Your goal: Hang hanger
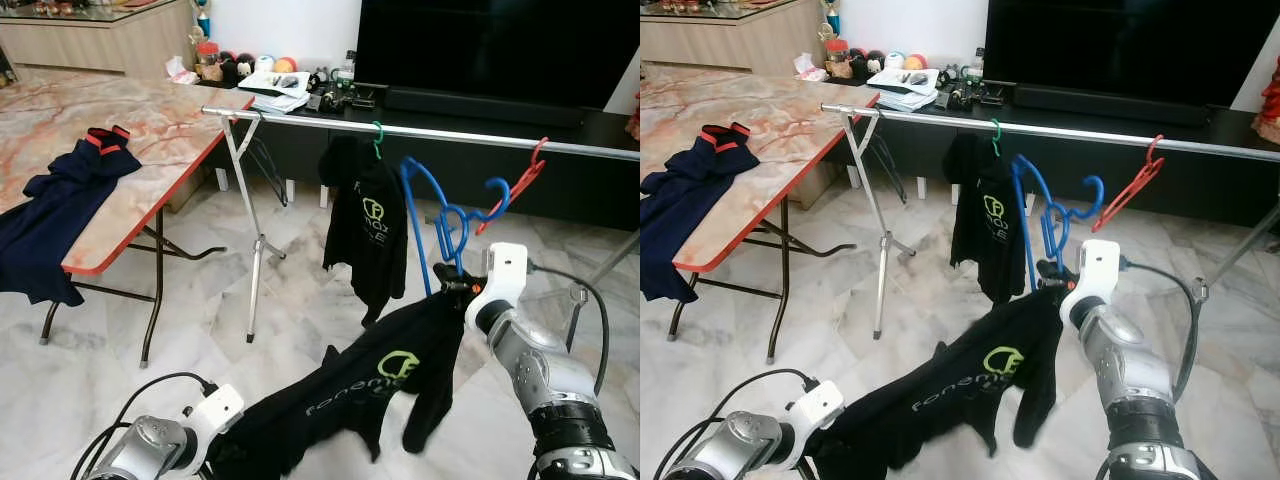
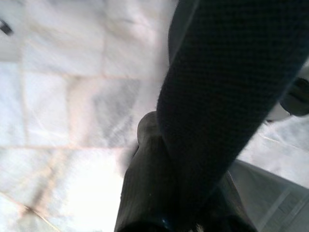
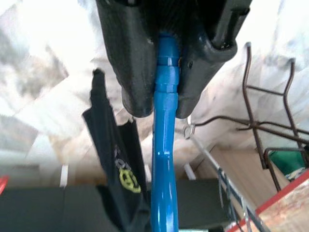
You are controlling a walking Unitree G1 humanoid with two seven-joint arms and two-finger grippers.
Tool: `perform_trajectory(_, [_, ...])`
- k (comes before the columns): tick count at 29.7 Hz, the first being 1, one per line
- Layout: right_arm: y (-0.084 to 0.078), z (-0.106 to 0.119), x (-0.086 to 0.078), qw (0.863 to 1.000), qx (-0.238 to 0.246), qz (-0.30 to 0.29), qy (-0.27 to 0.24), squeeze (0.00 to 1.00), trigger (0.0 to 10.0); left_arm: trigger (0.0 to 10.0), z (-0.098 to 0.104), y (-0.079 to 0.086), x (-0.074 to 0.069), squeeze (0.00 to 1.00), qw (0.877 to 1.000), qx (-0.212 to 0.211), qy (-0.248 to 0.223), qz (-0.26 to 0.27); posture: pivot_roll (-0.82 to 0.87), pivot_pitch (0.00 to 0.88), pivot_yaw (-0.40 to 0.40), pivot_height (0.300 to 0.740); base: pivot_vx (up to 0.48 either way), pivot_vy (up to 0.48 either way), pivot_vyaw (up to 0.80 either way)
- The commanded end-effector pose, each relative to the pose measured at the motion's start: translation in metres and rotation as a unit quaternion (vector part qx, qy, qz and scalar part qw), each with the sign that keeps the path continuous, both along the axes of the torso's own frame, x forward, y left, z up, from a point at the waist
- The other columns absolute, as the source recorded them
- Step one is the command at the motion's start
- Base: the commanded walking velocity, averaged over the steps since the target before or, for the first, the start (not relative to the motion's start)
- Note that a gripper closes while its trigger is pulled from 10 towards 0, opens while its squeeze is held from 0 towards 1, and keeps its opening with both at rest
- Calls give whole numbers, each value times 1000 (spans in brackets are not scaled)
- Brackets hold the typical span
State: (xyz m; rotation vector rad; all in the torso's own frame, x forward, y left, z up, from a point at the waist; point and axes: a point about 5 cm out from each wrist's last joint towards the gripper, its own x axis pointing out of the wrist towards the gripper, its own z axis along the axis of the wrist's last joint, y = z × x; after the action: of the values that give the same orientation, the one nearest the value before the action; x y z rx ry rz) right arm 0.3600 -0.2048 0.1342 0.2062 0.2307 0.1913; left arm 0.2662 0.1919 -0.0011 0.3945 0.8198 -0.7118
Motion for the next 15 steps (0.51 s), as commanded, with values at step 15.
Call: perform_trajectory(15, [32, -19, -13, 978, 153, -51, -129, 0, 10000, 0, 71, -17, 28, 0, 969, -211, -125, 22, 183, 31, -28, 740, 0, 0, 0])
